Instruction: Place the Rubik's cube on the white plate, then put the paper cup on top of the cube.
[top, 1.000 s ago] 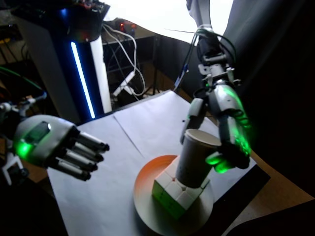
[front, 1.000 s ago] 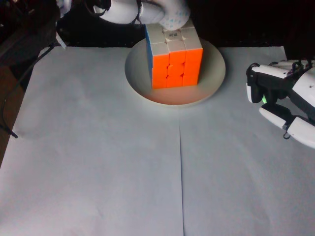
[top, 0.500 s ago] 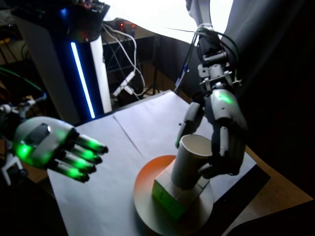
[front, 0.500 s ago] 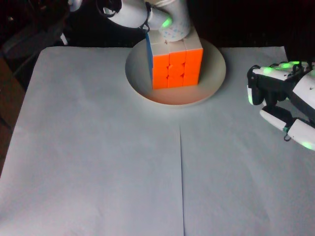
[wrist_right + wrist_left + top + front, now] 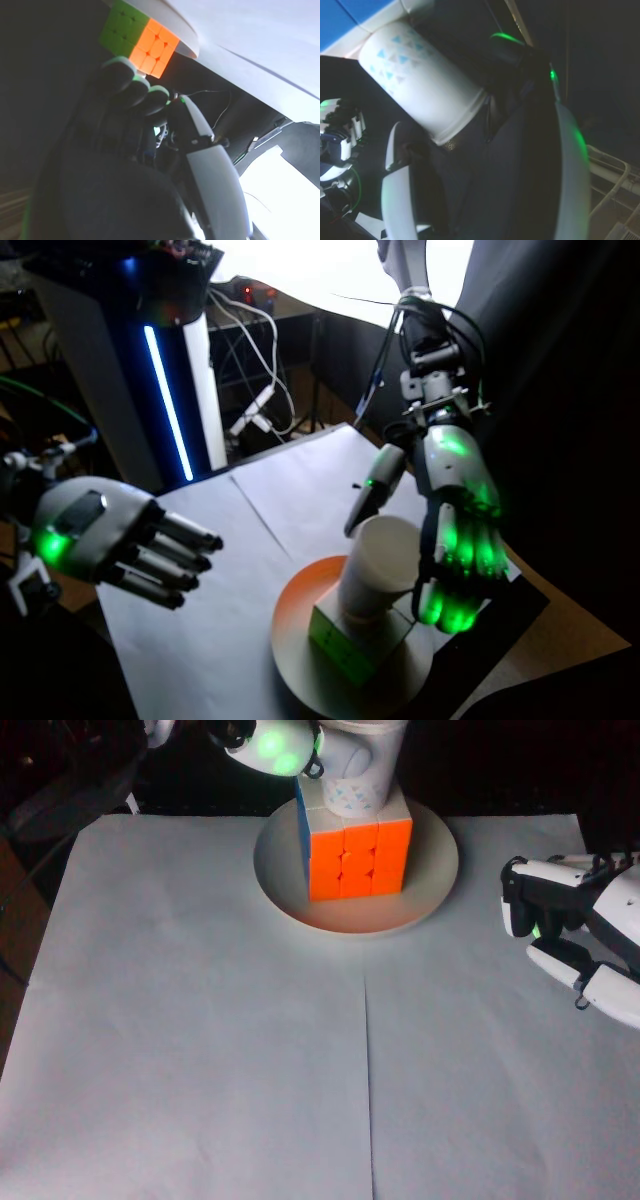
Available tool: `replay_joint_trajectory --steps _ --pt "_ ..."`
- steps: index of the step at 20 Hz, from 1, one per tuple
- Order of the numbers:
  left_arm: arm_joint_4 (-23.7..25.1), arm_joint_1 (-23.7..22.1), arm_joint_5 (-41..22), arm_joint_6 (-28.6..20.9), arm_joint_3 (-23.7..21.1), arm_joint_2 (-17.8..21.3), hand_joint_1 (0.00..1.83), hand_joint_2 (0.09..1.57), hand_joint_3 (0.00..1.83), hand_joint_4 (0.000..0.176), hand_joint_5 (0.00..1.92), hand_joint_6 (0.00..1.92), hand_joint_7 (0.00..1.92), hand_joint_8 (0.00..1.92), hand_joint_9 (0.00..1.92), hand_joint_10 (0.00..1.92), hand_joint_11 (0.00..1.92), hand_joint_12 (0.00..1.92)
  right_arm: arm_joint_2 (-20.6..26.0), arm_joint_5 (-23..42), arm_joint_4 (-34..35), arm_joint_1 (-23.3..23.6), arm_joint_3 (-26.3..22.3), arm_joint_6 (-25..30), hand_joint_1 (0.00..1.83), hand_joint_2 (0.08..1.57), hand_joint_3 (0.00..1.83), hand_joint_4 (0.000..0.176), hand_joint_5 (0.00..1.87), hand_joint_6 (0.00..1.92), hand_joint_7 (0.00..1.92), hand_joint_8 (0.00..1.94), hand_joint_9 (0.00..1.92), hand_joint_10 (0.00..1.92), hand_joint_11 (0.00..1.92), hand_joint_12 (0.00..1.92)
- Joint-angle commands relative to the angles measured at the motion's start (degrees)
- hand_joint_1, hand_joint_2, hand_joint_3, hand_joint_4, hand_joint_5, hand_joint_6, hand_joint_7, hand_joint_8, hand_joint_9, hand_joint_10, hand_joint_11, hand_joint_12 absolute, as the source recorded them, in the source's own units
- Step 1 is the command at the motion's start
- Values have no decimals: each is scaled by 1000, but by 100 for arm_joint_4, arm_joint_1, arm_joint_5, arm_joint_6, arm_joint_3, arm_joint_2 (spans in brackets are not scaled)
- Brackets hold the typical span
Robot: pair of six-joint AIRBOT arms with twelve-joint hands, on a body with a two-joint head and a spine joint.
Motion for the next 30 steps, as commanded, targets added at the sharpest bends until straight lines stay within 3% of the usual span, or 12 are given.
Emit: replay_joint_trajectory --steps 1,6,8,9,12,14,17,19,20,22,25,30 --pt "-121 -103 -637 -14 22 -1 654 1060 0 89 150 1 109 0 40 282 0 1535 8 704 -45 24 22 10 1012 1423 1 0 371 1771 569 1761 508 1921 647 1921" --pt "-154 -109 -930 -21 -94 136 671 1023 0 127 0 0 0 0 2 181 0 1632 11 706 -25 13 22 10 1026 1429 0 0 339 1759 585 1789 556 1921 683 1921" --pt "-281 -95 -1202 96 -274 323 692 1052 3 120 0 0 0 0 0 0 0 236 26 707 -23 14 18 10 1066 1413 0 0 354 1695 627 1783 543 1888 522 1921" --pt "-390 -78 -1332 237 -384 425 642 1058 3 169 0 0 0 0 0 0 0 8 33 708 -23 14 16 10 1072 1415 0 0 351 1683 621 1811 545 1913 552 1921" --pt "-637 -16 -1928 596 -829 868 597 1055 4 173 0 0 0 0 0 0 0 953 51 809 -24 16 -19 10 1070 1421 0 0 340 1691 614 1823 440 1822 245 1921" --pt "-864 98 -2353 922 -1179 1238 677 1097 0 176 0 0 0 0 0 0 0 13 146 1041 -26 15 -88 9 829 1347 0 0 146 1250 327 1405 276 1374 0 1703" --pt "-1120 356 -2869 1136 -1493 1615 453 1081 0 153 0 0 0 0 0 0 0 215 330 1292 -29 15 -183 -44 541 1310 0 0 119 232 237 89 191 536 0 1244" --pt "-1341 618 -3195 1468 -1807 1963 431 1090 5 167 0 0 0 0 0 0 8 5 482 1515 -28 16 -342 -339 290 1321 0 13 2 1 97 1 137 92 0 718" --pt "-1384 671 -3240 1538 -1857 2024 395 1165 0 143 0 0 0 0 0 0 0 716 511 1553 -28 16 -359 -348 136 1310 0 87 0 0 5 0 21 10 0 206" --pt "-1618 915 -3494 1783 -2079 2246 306 1220 2 107 0 0 0 0 0 0 0 658 624 1697 -29 16 -422 -418 5 1275 0 128 0 0 0 0 0 0 0 0" --pt "-1872 1291 -3852 2104 -2346 2538 260 1211 1 164 0 0 0 0 0 0 0 172 791 1858 -28 16 -485 -497 96 1293 1 107 0 0 0 0 0 0 0 0" --pt "-2238 1801 -4490 2494 -2761 2944 218 1230 4 152 0 0 0 0 0 0 0 0 1034 2130 -21 17 -579 -498 101 1302 3 113 0 0 0 0 0 0 0 0"
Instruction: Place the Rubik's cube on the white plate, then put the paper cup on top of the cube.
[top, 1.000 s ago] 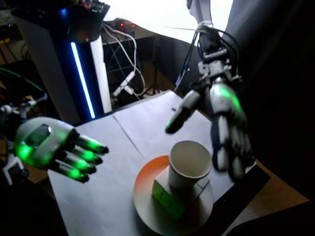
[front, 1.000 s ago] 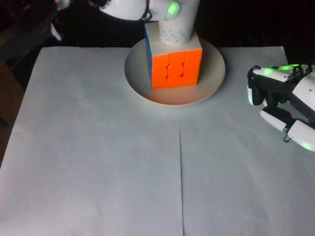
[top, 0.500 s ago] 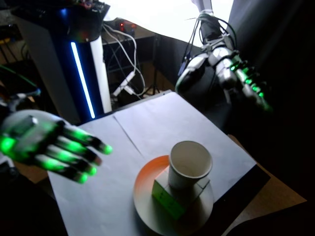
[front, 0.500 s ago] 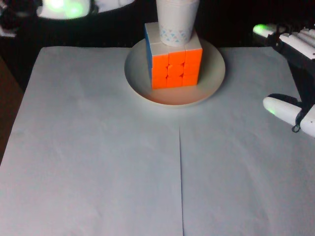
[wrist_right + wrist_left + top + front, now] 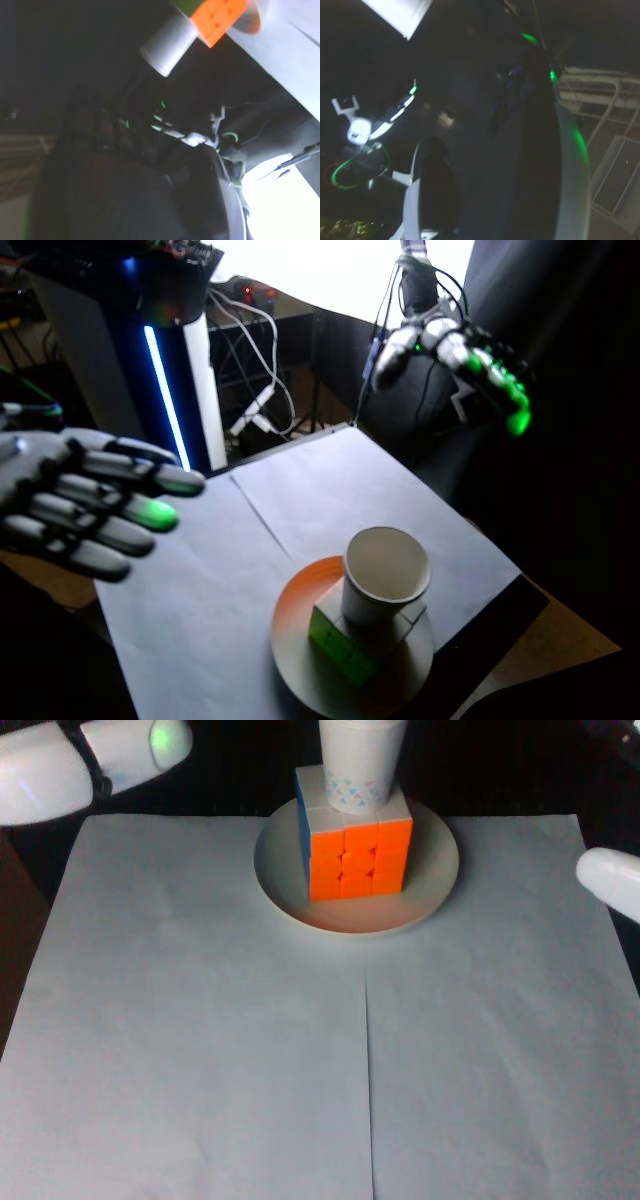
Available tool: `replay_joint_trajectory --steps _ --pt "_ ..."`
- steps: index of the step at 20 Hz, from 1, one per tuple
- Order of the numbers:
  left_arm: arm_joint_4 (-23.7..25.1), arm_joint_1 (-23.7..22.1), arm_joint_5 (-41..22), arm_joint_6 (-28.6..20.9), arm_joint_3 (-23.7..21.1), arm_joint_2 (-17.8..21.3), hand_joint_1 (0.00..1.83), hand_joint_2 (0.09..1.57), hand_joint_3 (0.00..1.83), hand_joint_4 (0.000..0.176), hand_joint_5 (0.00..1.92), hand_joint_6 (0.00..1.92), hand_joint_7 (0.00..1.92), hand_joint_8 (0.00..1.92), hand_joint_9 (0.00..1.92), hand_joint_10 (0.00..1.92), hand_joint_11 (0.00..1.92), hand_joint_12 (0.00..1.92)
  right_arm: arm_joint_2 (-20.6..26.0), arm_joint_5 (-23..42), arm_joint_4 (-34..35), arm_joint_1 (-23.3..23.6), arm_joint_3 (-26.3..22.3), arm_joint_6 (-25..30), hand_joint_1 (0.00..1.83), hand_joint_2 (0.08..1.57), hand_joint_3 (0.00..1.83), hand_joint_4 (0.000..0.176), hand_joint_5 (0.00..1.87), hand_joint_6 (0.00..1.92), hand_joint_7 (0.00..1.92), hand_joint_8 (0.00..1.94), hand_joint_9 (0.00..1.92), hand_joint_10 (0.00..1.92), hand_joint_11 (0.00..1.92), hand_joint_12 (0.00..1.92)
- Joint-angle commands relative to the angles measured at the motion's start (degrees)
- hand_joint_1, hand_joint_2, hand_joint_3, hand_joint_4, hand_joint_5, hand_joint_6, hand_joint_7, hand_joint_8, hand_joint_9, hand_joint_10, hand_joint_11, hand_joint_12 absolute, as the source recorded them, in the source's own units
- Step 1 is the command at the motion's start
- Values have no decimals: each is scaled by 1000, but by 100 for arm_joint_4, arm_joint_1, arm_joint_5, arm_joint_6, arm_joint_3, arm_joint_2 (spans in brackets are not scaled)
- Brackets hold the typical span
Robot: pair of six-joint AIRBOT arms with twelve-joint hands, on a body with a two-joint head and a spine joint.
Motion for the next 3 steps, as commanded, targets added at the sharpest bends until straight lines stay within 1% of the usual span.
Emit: replay_joint_trajectory --steps 1,2,3 --pt "-183 -12 -933 37 -36 77 231 1224 1 173 0 0 0 0 0 0 0 0 77 825 -17 71 -16 5 10 1342 19 81 0 0 0 0 0 0 0 0" --pt "-211 71 -1057 76 -112 148 248 1246 10 174 0 0 0 0 0 0 0 0 134 860 -3 71 -23 4 0 1367 27 52 0 0 0 0 0 0 0 0" --pt "-244 136 -1153 134 -162 197 248 1246 10 174 0 0 0 0 0 0 0 0 166 902 7 72 -23 4 0 1367 27 52 0 0 0 0 0 0 0 0"
